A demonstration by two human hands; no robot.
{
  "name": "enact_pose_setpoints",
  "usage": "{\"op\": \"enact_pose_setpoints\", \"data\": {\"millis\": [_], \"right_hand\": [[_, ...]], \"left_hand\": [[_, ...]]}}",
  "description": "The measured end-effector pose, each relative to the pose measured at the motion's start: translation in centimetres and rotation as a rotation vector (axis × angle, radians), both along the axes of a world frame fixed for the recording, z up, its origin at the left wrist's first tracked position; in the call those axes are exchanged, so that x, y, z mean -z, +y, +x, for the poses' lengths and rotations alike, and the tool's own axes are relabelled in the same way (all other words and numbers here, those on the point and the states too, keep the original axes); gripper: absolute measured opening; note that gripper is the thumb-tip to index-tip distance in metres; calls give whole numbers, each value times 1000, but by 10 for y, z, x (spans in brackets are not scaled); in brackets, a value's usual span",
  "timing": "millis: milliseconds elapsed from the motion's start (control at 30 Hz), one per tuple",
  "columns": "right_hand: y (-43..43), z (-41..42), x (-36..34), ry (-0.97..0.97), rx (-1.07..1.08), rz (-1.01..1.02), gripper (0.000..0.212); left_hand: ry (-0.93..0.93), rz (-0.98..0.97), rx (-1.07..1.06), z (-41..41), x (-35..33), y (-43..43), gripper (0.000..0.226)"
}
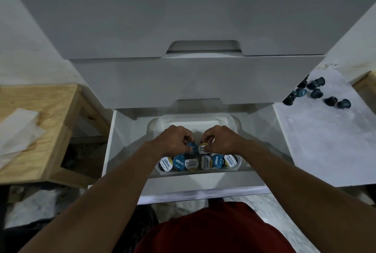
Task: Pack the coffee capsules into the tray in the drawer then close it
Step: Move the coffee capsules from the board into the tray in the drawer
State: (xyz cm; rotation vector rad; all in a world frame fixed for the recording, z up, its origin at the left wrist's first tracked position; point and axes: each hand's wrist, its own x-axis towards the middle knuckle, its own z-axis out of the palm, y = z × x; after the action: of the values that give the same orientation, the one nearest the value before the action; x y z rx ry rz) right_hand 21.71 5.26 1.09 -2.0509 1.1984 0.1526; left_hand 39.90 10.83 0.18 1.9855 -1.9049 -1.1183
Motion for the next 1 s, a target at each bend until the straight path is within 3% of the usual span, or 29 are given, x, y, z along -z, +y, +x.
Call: {"op": "enact_pose_setpoints", "data": {"millis": [300, 567, 733, 1000], "right_hand": [[3, -1, -12, 26, 85, -95, 31], [15, -38, -57, 59, 309, -478, 27], [22, -96, -75, 21, 478, -661, 28], [14, -203, -84, 74, 608, -736, 38]], "left_hand": [[-93, -96, -15, -4, -11, -4, 32], [-306, -412, 145, -57, -61, -20, 33], [-285, -633, 266, -119, -91, -30, 29], [-224, -808, 343, -224, -106, -48, 31]]}}
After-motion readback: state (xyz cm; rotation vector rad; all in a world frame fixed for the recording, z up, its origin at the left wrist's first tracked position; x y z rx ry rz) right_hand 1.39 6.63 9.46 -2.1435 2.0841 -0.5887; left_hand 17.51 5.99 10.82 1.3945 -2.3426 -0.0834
